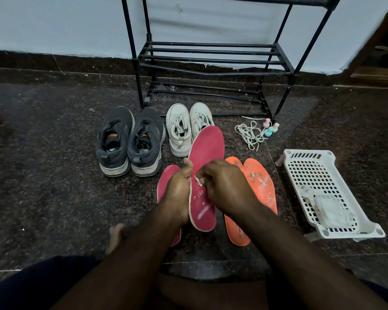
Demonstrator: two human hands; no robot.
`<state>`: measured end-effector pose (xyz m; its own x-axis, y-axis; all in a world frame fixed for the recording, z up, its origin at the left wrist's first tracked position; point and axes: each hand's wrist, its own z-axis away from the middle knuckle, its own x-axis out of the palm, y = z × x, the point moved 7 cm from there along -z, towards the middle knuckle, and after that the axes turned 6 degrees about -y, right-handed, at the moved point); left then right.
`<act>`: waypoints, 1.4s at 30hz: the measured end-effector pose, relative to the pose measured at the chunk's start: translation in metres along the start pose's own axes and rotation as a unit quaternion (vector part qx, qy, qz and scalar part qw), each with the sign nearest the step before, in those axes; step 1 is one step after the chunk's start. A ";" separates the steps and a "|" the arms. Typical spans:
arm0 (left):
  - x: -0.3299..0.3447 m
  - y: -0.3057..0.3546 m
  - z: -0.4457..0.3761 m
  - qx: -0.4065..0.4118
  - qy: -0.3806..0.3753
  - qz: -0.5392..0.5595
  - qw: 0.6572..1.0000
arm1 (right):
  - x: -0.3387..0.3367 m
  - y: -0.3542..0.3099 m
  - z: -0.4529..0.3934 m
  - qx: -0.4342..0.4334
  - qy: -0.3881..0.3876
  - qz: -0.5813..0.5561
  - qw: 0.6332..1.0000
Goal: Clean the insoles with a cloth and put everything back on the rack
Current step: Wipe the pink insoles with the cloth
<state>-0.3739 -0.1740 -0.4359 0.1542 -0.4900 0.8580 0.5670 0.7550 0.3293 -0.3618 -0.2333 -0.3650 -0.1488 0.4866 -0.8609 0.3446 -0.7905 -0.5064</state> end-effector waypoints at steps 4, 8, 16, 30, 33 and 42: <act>-0.004 0.007 0.000 0.009 0.029 -0.022 0.999 | 0.008 -0.013 0.006 -0.003 -0.056 -0.016 0.998; -0.001 0.008 0.000 0.023 0.006 -0.004 1.000 | 0.002 -0.006 0.004 0.009 -0.034 0.001 0.999; -0.016 0.018 -0.006 0.040 0.056 -0.038 0.997 | 0.011 -0.015 0.012 0.061 -0.088 -0.057 0.993; -0.011 0.009 -0.005 0.015 0.041 -0.024 0.999 | 0.008 -0.017 0.012 0.066 -0.010 -0.096 0.993; -0.016 0.015 -0.004 0.035 0.064 -0.044 0.996 | 0.010 -0.020 0.013 0.056 -0.056 -0.070 0.994; -0.015 0.021 -0.004 0.054 0.040 -0.029 0.997 | 0.004 -0.010 0.007 0.020 -0.002 -0.045 0.999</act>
<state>-0.3608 -0.1529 -0.4436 0.1901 -0.5649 0.8030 0.4880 0.7641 0.4220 -0.3724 -0.2261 -0.3643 -0.1823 0.5554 -0.8114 0.2931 -0.7570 -0.5840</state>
